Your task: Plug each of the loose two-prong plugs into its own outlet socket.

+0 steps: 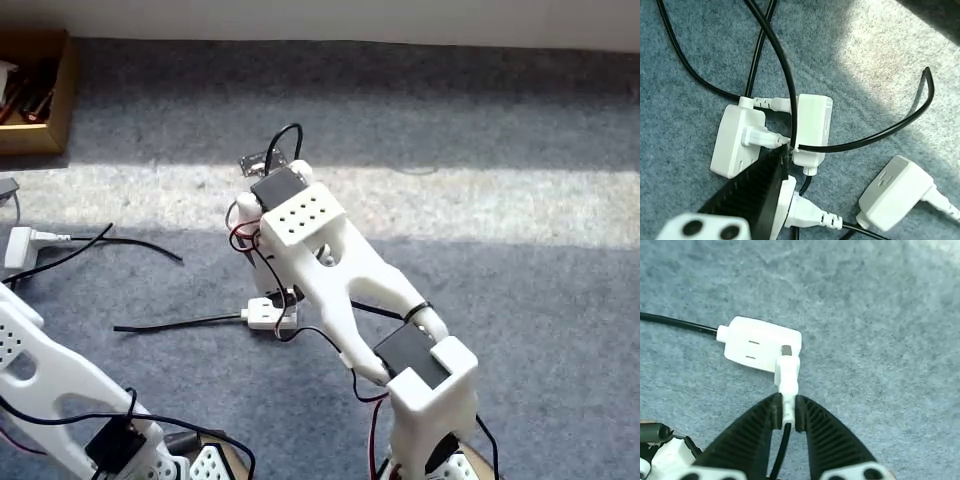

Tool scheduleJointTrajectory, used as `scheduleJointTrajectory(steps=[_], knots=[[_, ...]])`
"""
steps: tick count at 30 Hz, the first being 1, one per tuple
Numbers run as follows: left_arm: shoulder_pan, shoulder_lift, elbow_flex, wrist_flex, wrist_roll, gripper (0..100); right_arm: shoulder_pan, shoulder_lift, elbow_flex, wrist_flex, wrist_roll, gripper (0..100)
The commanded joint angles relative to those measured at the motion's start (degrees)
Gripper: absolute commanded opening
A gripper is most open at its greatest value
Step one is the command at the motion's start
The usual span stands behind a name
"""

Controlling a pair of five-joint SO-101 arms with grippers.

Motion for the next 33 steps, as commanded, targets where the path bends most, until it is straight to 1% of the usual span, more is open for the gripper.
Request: scheduleJointTrajectory(steps=[1,8,24,29,33], knots=[[0.0,-1.0,-3.0,-0.3,-0.4,67,0.5,-3.6,-0.1,2.3,-0.4,0.5],[0.1,-1.0,-3.0,-0.3,-0.4,67,-2.2,-3.8,2.1,2.4,-0.2,0.5],[0.2,-1.0,-3.0,-0.3,-0.4,67,-0.5,-4.2,2.3,2.4,-0.1,0.5],[0.2,-1.0,-3.0,-0.3,-0.3,67,1.5,-8.5,2.6,2.5,0.9,0.5],[0.7,-1.0,-3.0,-0.3,-0.2,67,1.6,-12.2,4.0,2.5,1.1,0.6]])
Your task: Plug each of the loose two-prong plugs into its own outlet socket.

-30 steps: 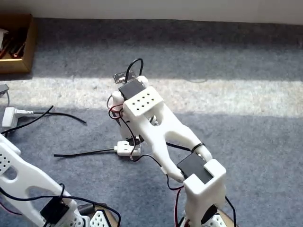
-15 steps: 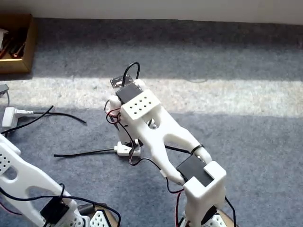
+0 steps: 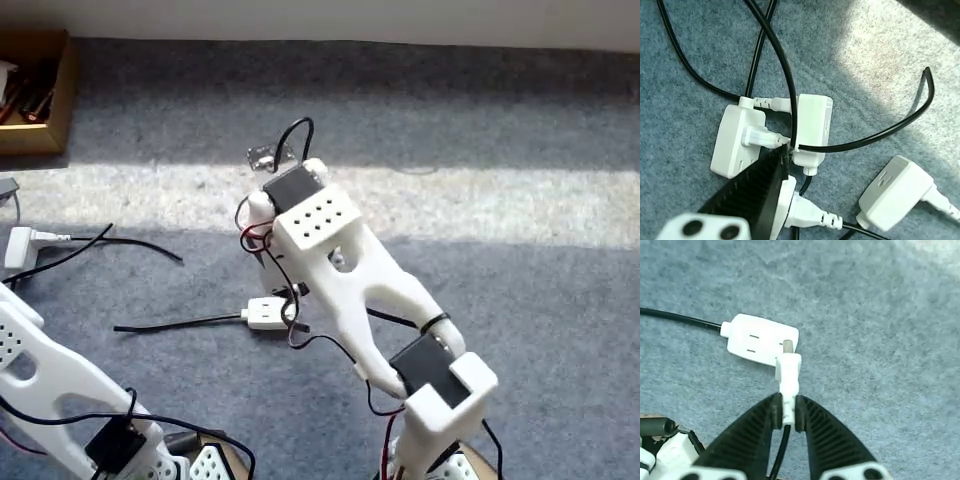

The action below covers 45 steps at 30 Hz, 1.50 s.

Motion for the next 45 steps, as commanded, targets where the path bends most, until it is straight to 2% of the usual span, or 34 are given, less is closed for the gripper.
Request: scheduleJointTrajectory(steps=[1,8,18,41,45], knots=[[0.7,-1.0,-2.9,-0.3,-0.2,67,0.6,-5.1,1.7,2.4,0.6,0.7],[1.0,-1.0,-2.9,-0.3,-0.2,67,0.1,0.4,2.6,2.4,0.5,0.5],[1.1,-0.9,-2.9,-0.3,-0.2,67,-3.6,0.9,2.2,2.4,0.7,0.5],[0.8,-0.9,-2.9,-0.3,-0.2,67,-3.0,1.6,2.2,2.0,1.0,0.5],[0.8,-0.9,-2.9,-0.3,-0.2,67,-3.0,5.4,2.1,1.6,1.0,0.5]])
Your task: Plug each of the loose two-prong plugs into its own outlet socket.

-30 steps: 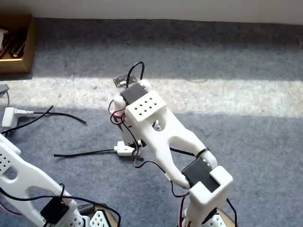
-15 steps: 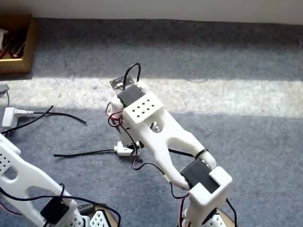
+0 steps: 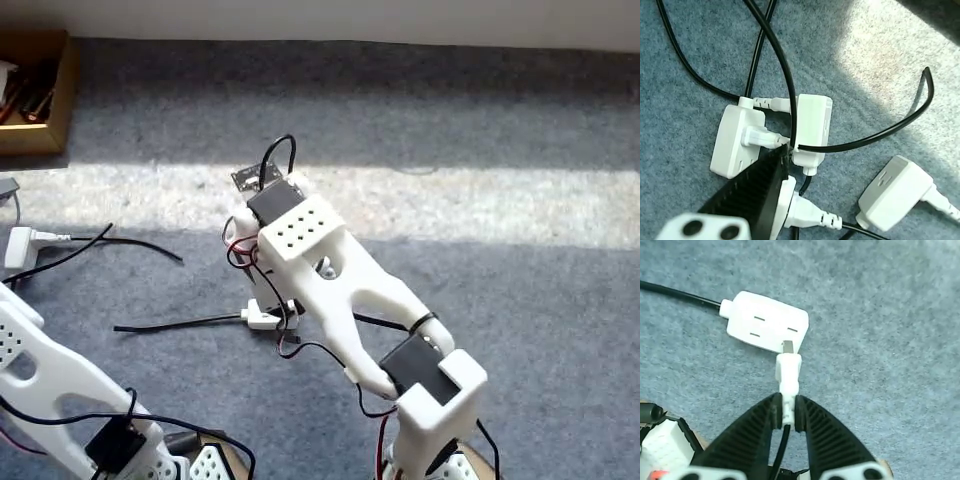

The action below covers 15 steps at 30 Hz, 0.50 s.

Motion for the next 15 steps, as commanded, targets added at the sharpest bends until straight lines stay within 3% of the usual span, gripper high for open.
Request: scheduleJointTrajectory(steps=[1,15], knots=[[0.8,-0.9,-2.9,-0.3,-0.2,67,0.0,2.5,-0.8,1.6,0.4,0.5],[0.3,-0.9,-2.9,-0.3,-0.4,67,1.3,4.0,-7.6,2.0,0.1,0.5]])
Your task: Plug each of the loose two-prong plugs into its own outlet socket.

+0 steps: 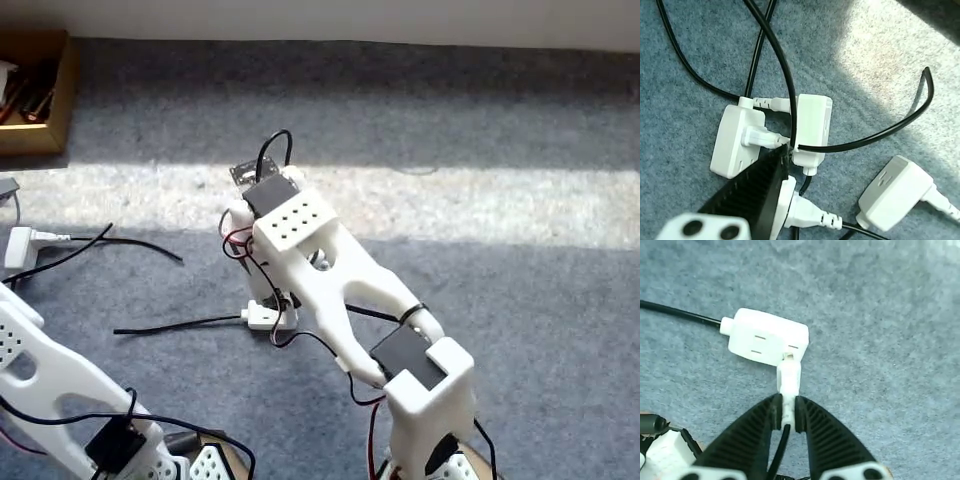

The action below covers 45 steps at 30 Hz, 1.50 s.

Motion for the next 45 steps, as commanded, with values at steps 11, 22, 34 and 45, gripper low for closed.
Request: scheduleJointTrajectory(steps=[11,22,34,45], knots=[[0.3,-0.9,-2.9,-0.3,-0.4,67,4.8,-0.2,-2.4,1.1,0.1,0.5],[0.4,-0.9,-2.9,-0.3,-0.4,67,2.4,-0.9,-2.9,1.1,-0.1,0.5],[0.3,-0.9,-2.9,-0.3,-0.4,67,0.7,-5.9,-3.8,2.3,-0.9,0.5],[0.3,-0.9,-2.9,-0.3,-0.4,67,0.7,0.3,-2.8,2.2,-1.1,0.5]])
